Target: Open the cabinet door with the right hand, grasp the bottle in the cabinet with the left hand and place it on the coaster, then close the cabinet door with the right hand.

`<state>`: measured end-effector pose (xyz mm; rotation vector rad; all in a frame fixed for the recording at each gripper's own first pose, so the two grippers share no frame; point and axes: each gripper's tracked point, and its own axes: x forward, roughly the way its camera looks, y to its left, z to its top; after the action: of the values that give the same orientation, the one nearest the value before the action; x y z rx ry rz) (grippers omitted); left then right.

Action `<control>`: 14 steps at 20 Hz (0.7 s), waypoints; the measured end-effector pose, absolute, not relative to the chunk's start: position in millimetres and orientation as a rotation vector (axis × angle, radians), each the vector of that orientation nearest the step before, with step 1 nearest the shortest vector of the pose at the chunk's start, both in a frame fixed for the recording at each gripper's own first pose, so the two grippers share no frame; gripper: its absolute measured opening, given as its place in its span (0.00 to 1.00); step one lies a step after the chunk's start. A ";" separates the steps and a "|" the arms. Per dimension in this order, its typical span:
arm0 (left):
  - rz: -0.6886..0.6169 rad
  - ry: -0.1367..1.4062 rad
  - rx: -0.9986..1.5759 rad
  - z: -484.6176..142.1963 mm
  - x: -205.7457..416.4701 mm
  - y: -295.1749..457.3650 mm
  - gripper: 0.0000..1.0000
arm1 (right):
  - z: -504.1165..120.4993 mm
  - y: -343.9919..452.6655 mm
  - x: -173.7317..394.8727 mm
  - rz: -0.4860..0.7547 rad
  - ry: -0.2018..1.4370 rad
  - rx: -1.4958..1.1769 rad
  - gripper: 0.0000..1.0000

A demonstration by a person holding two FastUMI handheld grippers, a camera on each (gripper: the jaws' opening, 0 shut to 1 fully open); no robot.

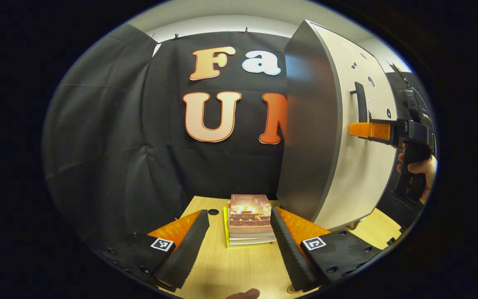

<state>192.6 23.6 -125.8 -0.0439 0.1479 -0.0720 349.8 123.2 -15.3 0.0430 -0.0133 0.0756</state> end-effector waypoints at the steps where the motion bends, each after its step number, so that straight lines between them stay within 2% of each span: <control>1: -0.073 0.150 -0.048 -126.5 191.5 21.9 0.96 | -15.0 123.1 350.8 0.077 -0.010 0.041 0.94; 3: -0.072 0.151 -0.058 -123.9 187.4 19.5 0.99 | -15.8 124.1 350.3 0.086 -0.004 0.047 0.94; 6: -0.071 0.149 -0.056 -116.2 176.3 14.1 0.96 | -25.2 138.8 338.6 0.167 0.047 0.120 0.94; 7: -0.066 0.137 -0.055 -109.9 172.8 13.2 0.99 | -24.4 138.8 327.9 0.176 0.048 0.126 0.95; 11: -0.061 0.100 -0.054 -86.7 143.0 -1.2 0.97 | -13.8 119.3 273.5 0.176 0.031 0.100 0.97; 12: -0.055 0.093 -0.046 -79.7 133.5 -4.6 0.96 | -11.4 108.7 257.9 0.160 0.031 0.102 0.94; 14: -0.031 0.085 -0.037 -68.6 111.9 -12.7 0.96 | -8.0 88.5 221.1 0.137 0.032 0.115 0.94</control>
<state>111.9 -12.7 -68.6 -0.0372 0.0851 -0.0310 221.1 88.5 -8.0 0.1155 0.0324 0.1374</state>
